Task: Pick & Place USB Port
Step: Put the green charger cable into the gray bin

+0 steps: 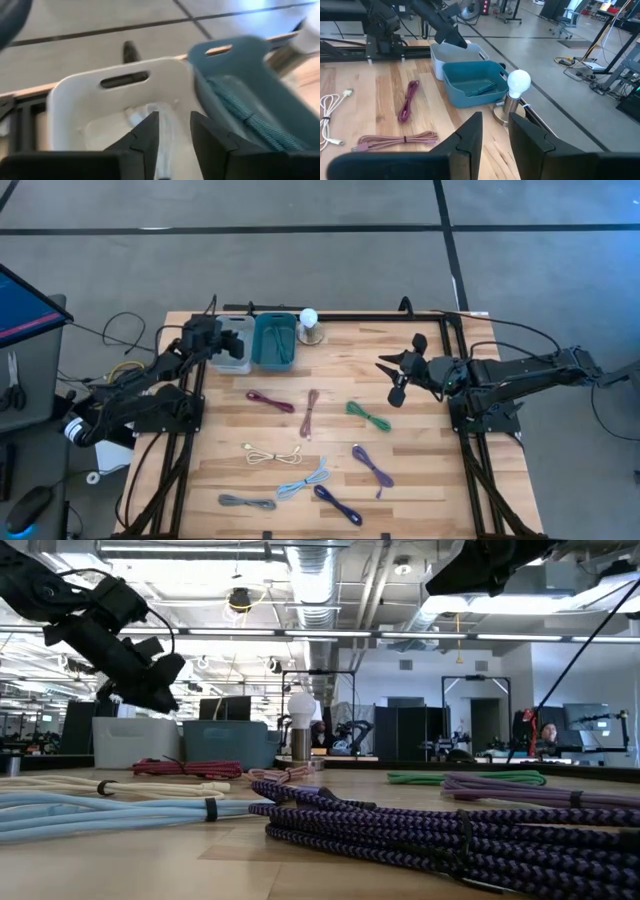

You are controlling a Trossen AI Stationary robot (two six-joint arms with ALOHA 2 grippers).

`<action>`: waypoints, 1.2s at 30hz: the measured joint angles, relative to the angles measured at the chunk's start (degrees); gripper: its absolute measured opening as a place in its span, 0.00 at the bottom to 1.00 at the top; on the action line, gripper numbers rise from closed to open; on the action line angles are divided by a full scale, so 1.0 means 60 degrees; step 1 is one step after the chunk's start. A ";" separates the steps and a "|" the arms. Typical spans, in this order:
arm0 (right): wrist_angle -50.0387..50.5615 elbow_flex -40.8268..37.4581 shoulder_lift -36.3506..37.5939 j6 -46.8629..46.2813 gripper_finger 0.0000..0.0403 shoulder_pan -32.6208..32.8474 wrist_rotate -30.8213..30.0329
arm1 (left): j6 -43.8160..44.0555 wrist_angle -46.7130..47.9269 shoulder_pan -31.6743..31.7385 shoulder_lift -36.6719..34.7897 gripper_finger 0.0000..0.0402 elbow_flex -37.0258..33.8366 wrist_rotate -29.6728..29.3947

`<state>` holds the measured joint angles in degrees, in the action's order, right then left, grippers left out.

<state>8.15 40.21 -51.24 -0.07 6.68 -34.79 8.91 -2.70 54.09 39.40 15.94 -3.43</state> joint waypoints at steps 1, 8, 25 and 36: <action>-0.0001 0.0000 0.0000 0.0001 0.22 0.0000 0.0000 | -0.0007 -0.0143 -0.0006 0.0000 0.29 0.0000 0.0316; 0.0167 0.0000 -0.0007 0.0074 0.22 0.0000 0.0015 | -0.0406 -0.1943 -0.0349 0.0000 0.30 0.0000 0.4272; 0.3747 0.0015 -0.0275 -0.2887 0.26 -0.0080 0.0792 | -0.0283 -0.5310 -0.3566 -0.0004 0.30 0.0007 0.5618; 0.5092 0.0015 -0.1563 -0.4276 0.52 -0.0071 0.1636 | -0.0439 -0.6355 -0.5425 -0.0004 0.30 0.0007 0.5622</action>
<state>38.70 40.29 -60.62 -25.72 6.25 -24.97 6.28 -40.83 21.54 39.38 15.99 30.30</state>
